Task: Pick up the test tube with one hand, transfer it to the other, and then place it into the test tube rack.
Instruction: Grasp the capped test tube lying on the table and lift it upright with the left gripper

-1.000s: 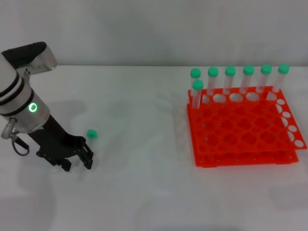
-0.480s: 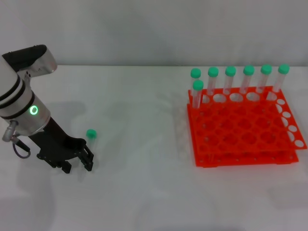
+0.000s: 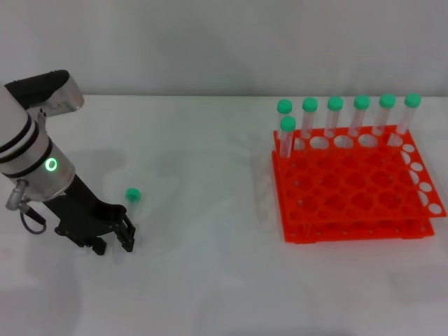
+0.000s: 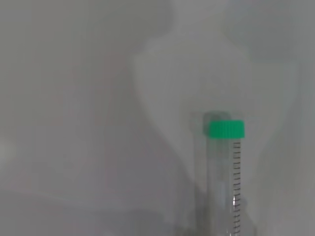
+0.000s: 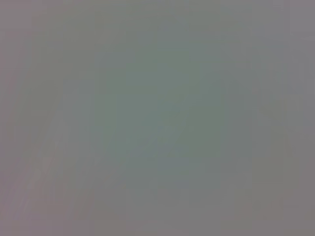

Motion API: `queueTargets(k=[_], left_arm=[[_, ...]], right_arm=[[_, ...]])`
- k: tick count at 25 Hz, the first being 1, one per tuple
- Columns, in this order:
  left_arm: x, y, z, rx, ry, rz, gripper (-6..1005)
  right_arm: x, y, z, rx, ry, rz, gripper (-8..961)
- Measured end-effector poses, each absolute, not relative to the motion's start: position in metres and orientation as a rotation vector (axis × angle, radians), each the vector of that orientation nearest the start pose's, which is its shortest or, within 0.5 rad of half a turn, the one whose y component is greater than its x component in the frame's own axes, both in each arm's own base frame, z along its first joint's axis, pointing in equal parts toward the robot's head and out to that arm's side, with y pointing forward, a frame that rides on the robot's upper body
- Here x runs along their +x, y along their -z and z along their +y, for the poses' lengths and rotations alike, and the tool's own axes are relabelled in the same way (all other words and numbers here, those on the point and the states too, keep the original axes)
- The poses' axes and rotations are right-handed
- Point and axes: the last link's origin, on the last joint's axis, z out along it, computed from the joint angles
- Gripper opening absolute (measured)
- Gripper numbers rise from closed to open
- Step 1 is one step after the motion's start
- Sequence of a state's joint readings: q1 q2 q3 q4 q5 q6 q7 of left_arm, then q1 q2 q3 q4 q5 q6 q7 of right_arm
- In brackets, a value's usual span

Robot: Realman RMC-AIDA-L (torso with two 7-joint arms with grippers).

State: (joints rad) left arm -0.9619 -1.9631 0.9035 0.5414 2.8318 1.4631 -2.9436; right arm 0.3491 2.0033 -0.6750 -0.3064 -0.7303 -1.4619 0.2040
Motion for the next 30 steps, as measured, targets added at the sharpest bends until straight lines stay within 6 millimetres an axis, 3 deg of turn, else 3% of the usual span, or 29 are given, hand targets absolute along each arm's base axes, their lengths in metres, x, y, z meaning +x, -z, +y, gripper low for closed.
queueTargets(k=[12, 30], left_arm=[[-0.2464, -0.009, 0.3968, -1.986, -0.539, -1.913, 395], [-0.2495, -0.0114, 0.3971, -1.975, -0.546, -1.907, 379]], right_arm=[[0.3417, -0.1219, 0.3164, -1.405, -0.677, 0.024, 842], [0.3412, -0.1211, 0.3168, -1.405, -0.678, 0.024, 841]])
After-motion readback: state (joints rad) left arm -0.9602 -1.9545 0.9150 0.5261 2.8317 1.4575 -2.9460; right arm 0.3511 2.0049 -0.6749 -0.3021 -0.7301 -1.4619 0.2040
